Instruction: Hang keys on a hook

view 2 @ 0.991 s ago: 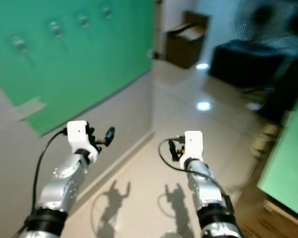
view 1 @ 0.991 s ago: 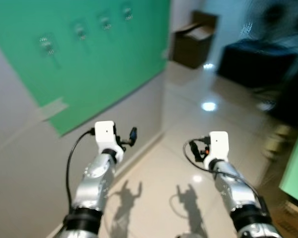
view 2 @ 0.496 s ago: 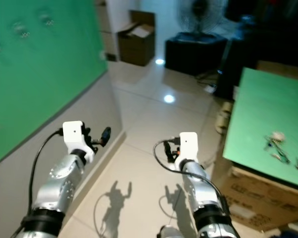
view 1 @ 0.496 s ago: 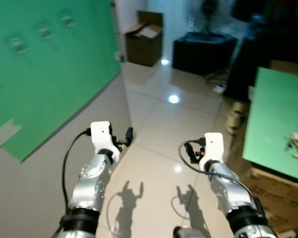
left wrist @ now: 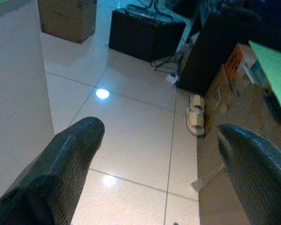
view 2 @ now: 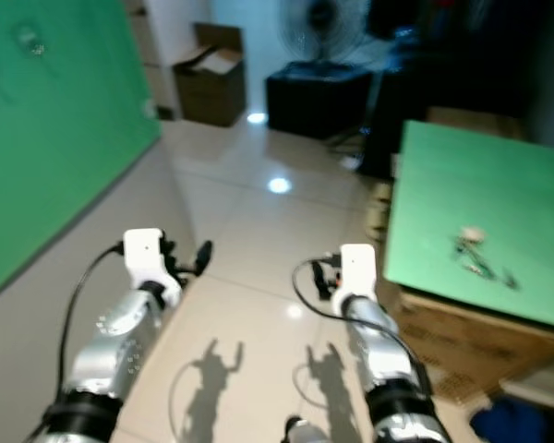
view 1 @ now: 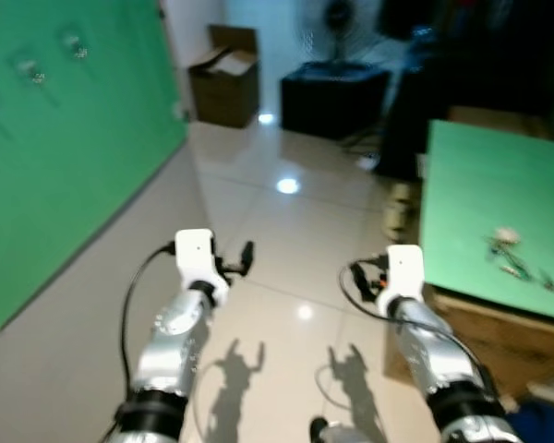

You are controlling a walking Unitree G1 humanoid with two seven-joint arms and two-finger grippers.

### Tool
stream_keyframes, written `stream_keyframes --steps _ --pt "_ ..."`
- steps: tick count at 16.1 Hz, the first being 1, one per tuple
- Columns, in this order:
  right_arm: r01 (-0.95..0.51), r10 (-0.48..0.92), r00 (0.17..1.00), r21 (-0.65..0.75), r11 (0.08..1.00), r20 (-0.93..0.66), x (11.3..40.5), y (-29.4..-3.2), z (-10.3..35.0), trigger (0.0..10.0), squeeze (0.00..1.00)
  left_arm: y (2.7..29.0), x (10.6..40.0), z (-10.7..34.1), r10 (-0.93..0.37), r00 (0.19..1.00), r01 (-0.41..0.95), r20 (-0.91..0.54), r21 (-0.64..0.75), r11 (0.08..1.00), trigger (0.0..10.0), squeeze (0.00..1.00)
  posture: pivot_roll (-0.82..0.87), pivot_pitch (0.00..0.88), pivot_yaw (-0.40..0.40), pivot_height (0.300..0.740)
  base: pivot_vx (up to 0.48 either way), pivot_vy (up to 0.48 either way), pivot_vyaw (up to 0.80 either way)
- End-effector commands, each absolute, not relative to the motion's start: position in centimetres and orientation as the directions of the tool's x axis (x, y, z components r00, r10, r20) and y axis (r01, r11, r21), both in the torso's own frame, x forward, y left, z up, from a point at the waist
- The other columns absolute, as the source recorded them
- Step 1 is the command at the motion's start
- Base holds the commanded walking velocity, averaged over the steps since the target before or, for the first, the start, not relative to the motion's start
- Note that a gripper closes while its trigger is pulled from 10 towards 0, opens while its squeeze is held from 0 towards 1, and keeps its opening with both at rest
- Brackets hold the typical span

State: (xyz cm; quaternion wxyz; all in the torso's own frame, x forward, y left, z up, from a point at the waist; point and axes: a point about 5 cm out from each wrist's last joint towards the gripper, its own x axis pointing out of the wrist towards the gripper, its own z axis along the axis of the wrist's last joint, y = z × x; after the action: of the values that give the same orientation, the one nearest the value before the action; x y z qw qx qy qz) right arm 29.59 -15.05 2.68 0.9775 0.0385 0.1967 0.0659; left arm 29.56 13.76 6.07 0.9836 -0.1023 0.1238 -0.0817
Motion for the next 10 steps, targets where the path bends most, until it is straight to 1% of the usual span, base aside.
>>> stream_keyframes --steps 1,9,10 --pt "-0.117 0.148 0.913 0.104 0.988 -0.380 29.73 -15.01 2.78 10.0 0.00 13.75 29.65 6.15 -0.180 0.958 0.134 -0.222 -0.207 0.969 10.0 0.00 -0.18 0.000 0.076 0.740 0.000 0.000 -0.65" --pt "-0.112 0.142 0.913 0.099 0.989 -0.382 29.57 -15.17 2.67 10.0 0.00 13.53 29.65 5.91 -0.196 0.954 0.152 -0.226 -0.199 0.968 10.0 0.00 -0.19 0.000 0.078 0.740 0.000 0.000 -0.65" --pt "-0.111 0.141 0.914 0.099 0.989 -0.381 29.64 -15.14 2.69 10.0 0.00 13.55 29.76 5.93 -0.195 0.954 0.155 -0.226 -0.182 0.971 10.0 0.00 -0.19 0.000 0.078 0.740 0.000 0.000 -0.66"
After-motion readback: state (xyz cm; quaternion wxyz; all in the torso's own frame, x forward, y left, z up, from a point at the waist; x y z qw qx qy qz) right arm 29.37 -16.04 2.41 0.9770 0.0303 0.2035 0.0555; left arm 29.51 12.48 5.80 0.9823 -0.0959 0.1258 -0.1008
